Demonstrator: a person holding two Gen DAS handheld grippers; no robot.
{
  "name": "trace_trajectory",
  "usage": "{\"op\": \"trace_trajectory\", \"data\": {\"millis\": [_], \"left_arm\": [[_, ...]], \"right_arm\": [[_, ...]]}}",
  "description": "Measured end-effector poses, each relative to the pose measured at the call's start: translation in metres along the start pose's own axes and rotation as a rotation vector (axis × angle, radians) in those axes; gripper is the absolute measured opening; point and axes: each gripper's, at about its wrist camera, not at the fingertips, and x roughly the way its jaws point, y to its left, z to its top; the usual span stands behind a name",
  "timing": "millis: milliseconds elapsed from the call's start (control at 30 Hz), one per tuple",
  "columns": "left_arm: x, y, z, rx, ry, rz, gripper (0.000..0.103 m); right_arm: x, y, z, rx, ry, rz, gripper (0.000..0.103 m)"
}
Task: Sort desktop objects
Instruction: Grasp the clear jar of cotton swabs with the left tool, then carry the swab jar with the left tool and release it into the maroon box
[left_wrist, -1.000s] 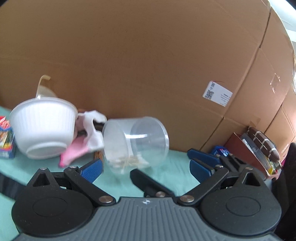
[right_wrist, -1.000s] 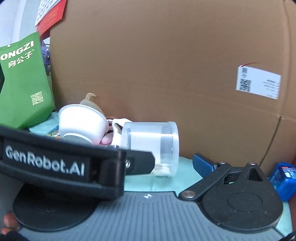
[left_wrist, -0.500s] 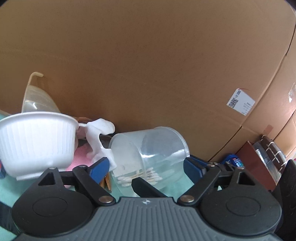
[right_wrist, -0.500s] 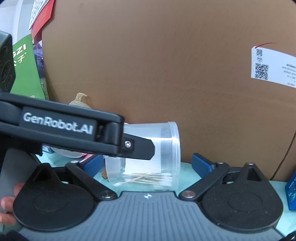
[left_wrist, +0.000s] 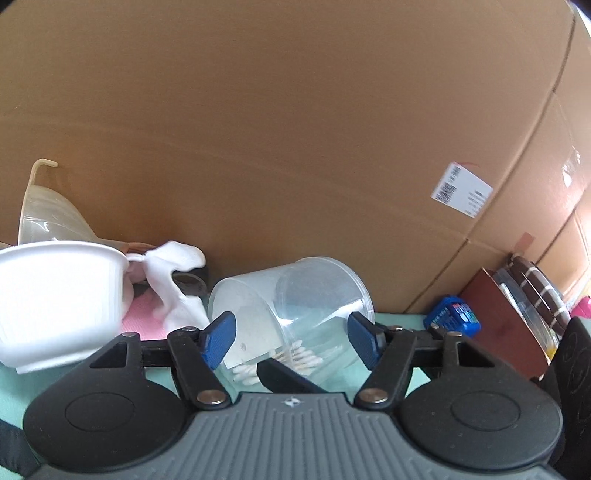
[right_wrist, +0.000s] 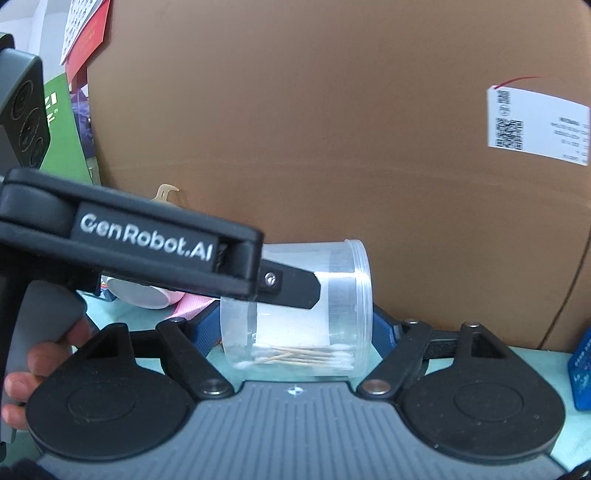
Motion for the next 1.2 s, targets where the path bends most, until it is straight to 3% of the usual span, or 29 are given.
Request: {"op": "trace_trajectory", "data": {"millis": [333,467,700,1000,1200], "left_arm": [[-0.012,-0.035,-0.023,0.036,0.077,-0.072,0.074],[-0.018,-0.06,-0.04,0.061,0.102,-0.115,0.075],[-0.01,-0.085,-0.064,0.064,0.154,-0.146,0.085],[-0.007,-0.105,-0.077,0.086,0.176,-0.135,0.072],[-0.028,-0.138,-0.08,0.165,0.086,-0.153,0.068]], "right_arm": [[-0.057,0.002,-0.018,-0.069,-0.005,-0.078,0.078],[-0.092,-0.006,-0.034,-0.009,-0.005,-0.097,0.078],[-0.127,-0.027,-0.062,0.048,0.016,-0.126,0.078],[-0.12,-0.032,-0.061,0.053,0.007,-0.184,0.078],[-0.15,-0.029,-0.066,0.003,-0.091,-0.261,0.078]]}}
